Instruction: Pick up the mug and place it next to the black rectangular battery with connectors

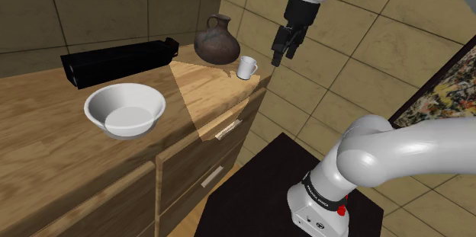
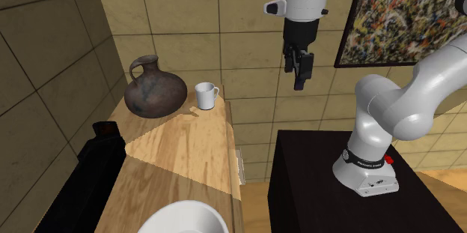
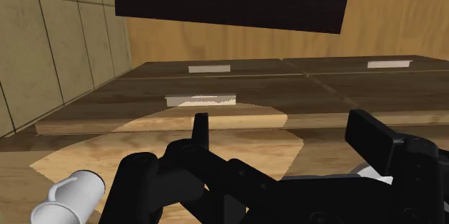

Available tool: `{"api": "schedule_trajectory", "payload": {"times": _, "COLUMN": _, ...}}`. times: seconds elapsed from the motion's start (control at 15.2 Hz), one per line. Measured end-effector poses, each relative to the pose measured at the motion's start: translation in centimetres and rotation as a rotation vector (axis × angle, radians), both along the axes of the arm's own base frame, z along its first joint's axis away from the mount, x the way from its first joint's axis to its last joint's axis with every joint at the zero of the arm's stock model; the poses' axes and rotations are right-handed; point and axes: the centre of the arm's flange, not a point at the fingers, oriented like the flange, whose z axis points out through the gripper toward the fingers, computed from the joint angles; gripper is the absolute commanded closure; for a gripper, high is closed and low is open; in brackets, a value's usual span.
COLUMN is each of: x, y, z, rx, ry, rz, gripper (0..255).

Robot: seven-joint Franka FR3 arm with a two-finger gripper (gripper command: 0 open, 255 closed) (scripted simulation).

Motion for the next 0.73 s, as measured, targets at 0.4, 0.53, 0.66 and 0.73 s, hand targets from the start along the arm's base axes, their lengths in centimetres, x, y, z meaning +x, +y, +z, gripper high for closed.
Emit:
{"api": "schedule_trajectory", "payload": {"times": 0.4, "x": 3.6, "y": -3.9, "z": -1.9, "rx": 0.011, "ry": 0.003, "rz": 0.001, "gripper": 0}}
{"api": "schedule_trajectory", "payload": {"times": 0.53, "x": 5.3, "y": -5.9, "z": -2.8, "rx": 0.017, "ry": 0.004, "rz": 0.002, "gripper": 0}}
{"api": "schedule_trajectory", "payload": {"times": 0.66, "x": 6.8, "y": -7.7, "z": -3.8, "rx": 0.022, "ry": 0.006, "rz": 0.004, "gripper": 0}}
{"api": "schedule_trajectory", "payload": {"times": 0.73, "x": 7.8, "y": -9.0, "z": -4.0, "rx": 0.025, "ry": 0.006, "rz": 0.004, "gripper": 0}}
